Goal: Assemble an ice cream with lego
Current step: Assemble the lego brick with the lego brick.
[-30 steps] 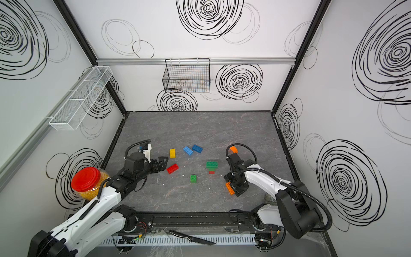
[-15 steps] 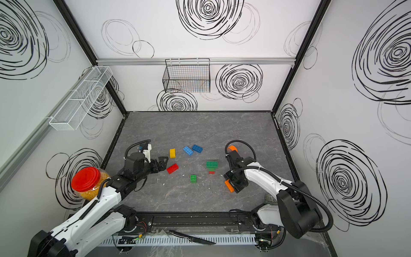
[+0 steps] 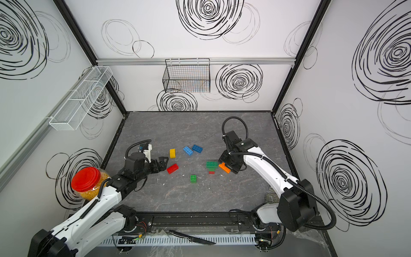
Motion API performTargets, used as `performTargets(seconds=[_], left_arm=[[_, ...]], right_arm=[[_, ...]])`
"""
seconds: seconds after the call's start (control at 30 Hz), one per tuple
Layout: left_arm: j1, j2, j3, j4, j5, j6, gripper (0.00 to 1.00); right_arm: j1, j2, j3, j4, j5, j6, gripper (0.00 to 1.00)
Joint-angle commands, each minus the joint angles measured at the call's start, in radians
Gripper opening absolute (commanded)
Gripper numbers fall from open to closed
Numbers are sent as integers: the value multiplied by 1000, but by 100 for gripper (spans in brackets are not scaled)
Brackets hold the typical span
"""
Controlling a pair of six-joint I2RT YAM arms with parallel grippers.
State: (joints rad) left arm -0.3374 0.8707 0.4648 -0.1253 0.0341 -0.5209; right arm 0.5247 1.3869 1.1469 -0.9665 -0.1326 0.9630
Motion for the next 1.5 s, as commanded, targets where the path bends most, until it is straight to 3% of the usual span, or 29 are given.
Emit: performTargets(seconds=[0.0, 0.3, 0.67, 1.0, 1.47], left_arm=[[7, 10, 16, 8, 19, -7, 99], [6, 67, 97, -45, 71, 45, 99], [15, 113, 135, -71, 122, 124, 99], [26, 112, 136, -72, 133, 136, 99], [24, 119, 138, -71, 131, 140, 99]], right_arm=[[-6, 52, 82, -93, -25, -166, 58], [26, 286, 387, -249, 1, -419, 58], [106, 478, 587, -385, 23, -507, 58], [126, 533, 637, -429, 31, -484, 57], [136, 540, 590, -399, 8, -455, 56]])
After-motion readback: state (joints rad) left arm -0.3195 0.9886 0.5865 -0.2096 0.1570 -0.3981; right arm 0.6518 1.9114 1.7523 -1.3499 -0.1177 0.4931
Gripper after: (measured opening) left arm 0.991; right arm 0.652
